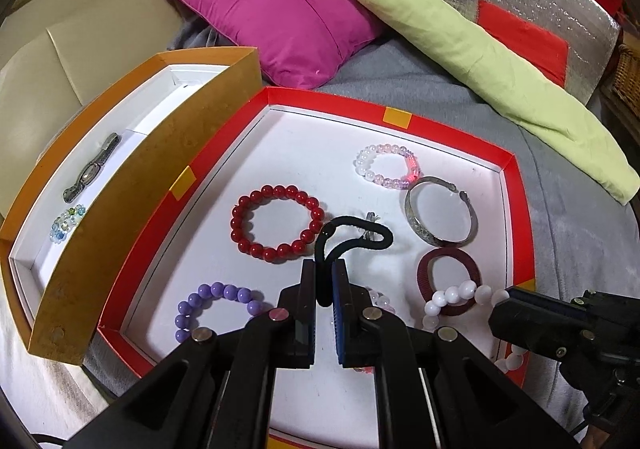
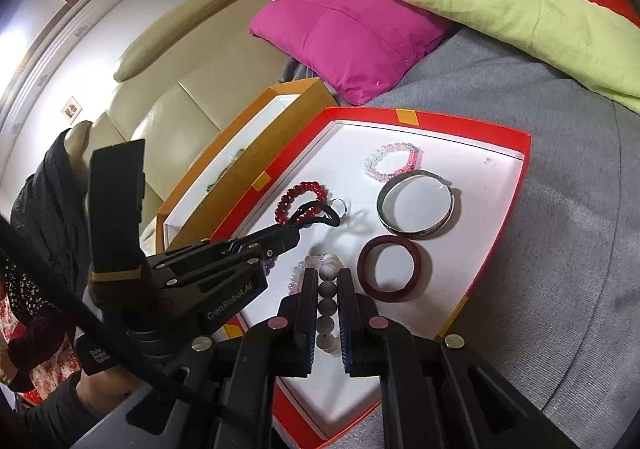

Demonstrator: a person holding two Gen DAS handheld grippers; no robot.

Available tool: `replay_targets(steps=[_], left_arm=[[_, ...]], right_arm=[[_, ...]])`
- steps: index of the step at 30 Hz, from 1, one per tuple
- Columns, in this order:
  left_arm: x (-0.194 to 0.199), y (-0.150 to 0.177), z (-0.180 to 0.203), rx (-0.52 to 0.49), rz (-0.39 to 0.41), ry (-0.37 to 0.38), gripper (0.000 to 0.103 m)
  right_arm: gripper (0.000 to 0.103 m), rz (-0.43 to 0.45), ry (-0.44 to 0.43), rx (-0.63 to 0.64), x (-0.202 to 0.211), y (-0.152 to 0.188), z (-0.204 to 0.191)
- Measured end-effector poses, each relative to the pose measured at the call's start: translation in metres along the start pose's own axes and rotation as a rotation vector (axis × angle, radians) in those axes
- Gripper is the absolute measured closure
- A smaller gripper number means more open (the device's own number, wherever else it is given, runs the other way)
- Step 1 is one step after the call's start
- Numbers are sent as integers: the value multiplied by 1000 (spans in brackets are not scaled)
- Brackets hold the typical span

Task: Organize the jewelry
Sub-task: 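Lower the hair tie with the left tool while the right tool lowers the white bracelet into the tray, then open the left tool releasing the hair tie while the right tool releases the white bracelet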

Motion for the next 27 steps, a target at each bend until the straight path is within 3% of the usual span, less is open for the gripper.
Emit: replay_targets(steps=[27], left_arm=[[-11,0,0,-11,-26,-10,95]], right_arm=[[93,-28,36,17,-5,3,2]])
Point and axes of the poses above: each gripper's, at about its wrist camera, not at the fingertips, and x roughly against the way its jaws point, z to its right, y to its underside, the point moved 6 cm from there along -x, roughly the way its jaws point, and after that the axes turned 10 degrees about -x, right-handed, at the moved point
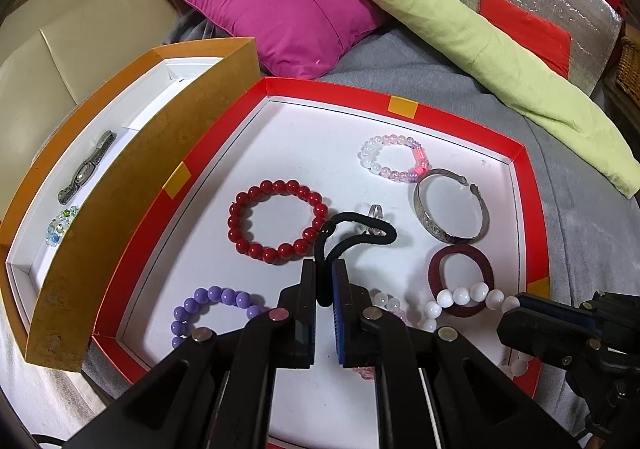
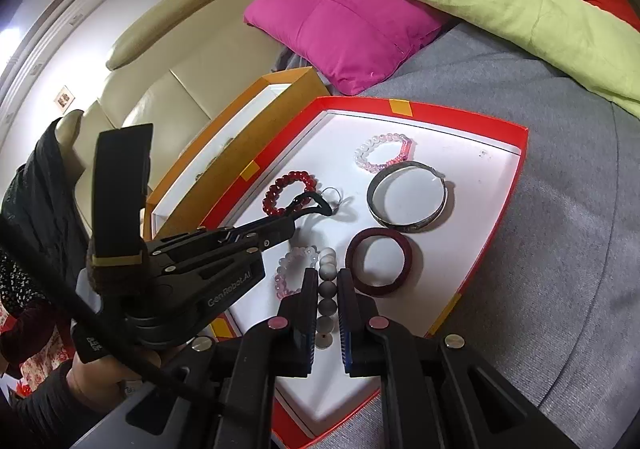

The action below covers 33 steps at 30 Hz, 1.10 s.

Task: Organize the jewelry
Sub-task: 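Open the left tool releasing the hair tie while the right tool releases the white bracelet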

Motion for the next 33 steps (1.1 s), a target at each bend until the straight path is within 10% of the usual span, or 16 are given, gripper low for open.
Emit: replay_targets(steps=[19,30,33], left_arm=[[-4,-1,-2,0,-18,-6,93],[16,-1,-6,5,12,-25,77],[27,0,-6,15,25,-31,58]], right_arm=[[90,-17,23,-5,-4,-1,1],[88,29,56,3,11,-3,-4],[84,48,61,5,21,-2,-7]])
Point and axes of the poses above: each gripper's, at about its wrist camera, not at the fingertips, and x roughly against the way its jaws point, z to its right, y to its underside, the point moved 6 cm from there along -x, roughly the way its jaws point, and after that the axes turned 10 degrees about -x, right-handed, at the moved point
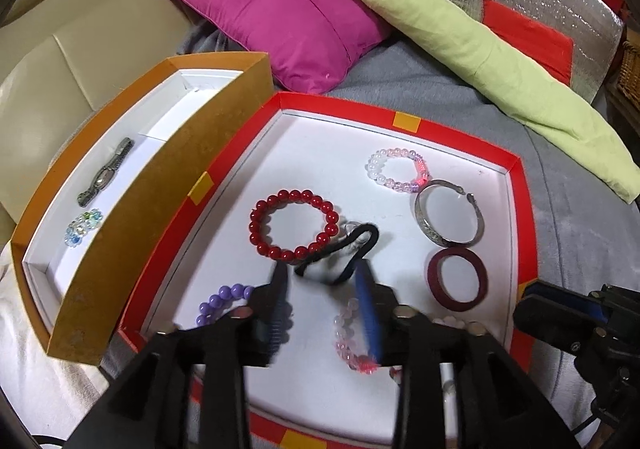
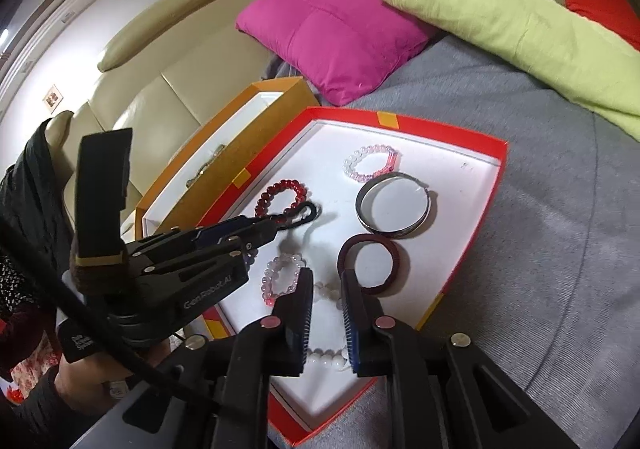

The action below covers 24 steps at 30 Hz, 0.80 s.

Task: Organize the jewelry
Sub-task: 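Open the left tool releasing the hair tie while the right tool releases the white bracelet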

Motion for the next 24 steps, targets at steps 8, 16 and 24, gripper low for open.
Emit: replay_targets(steps=[8,16,24], left_arm=[[38,4,2,28,43,-40,33],[76,9,12,22,103,-107,29],[99,24,15,66,126,-125,24]], right_arm=[[40,85,46,46,41,4,-12],[15,176,123,114,79,9,-18],[7,204,159,133,93,19,-14]])
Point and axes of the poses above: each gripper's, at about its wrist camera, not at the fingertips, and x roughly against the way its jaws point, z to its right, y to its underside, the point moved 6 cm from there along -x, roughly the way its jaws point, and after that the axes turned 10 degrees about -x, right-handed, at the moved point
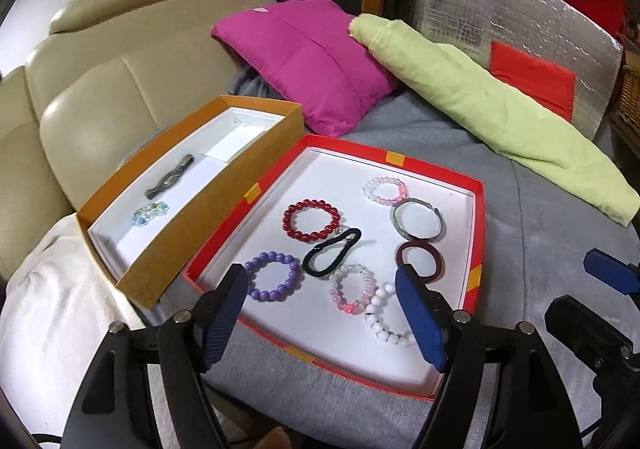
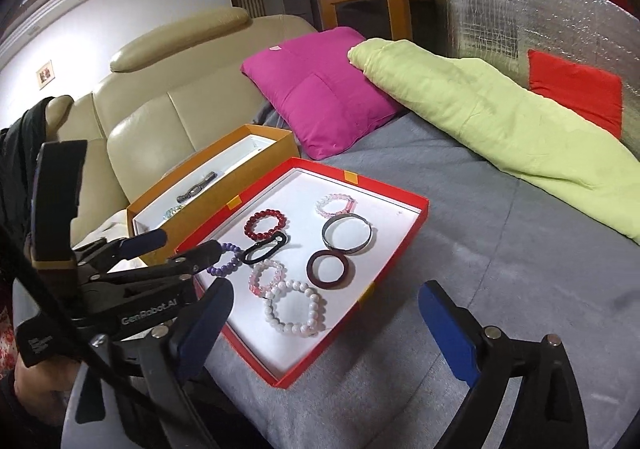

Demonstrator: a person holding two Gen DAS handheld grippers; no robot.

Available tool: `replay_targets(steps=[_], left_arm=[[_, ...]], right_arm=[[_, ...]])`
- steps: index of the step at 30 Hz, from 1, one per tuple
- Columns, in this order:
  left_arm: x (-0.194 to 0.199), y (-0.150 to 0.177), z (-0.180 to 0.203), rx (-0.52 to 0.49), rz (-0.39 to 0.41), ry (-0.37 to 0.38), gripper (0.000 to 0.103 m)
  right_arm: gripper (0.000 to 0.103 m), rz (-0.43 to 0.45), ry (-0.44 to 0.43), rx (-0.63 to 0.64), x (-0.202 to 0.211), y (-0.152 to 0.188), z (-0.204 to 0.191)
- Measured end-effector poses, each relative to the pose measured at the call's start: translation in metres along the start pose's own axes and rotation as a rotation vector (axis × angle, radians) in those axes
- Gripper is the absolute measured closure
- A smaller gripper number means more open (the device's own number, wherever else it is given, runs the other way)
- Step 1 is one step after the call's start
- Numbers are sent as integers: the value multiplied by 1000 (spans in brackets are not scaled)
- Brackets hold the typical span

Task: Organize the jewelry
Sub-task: 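Open the left tool releasing the hair tie while the right tool releases the white bracelet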

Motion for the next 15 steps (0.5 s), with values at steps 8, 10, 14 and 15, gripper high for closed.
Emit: replay_targets(steps=[8,10,14,15], left_arm=[[9,1,-3,27,19,4,18],[10,0,-2,24,20,19,18],[12,-2,0,18,27,24,18],[11,-2,0,18,25,28,18]], right_arm=[[7,1,24,8,1,4,4],[7,0,28,5,0,3,5],[7,-5,30,15,-4,1,1],[7,-6,30,17,-5,2,0]])
Point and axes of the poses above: each gripper's, at about its wrist camera, not at the fingertips, and x roughly against the way its jaws point, z to its right, y to its underside, the point moved 6 cm from there along -x, roughly the way its jaws point, and after that the axes turned 10 degrees about -x, right-handed, at the moved point
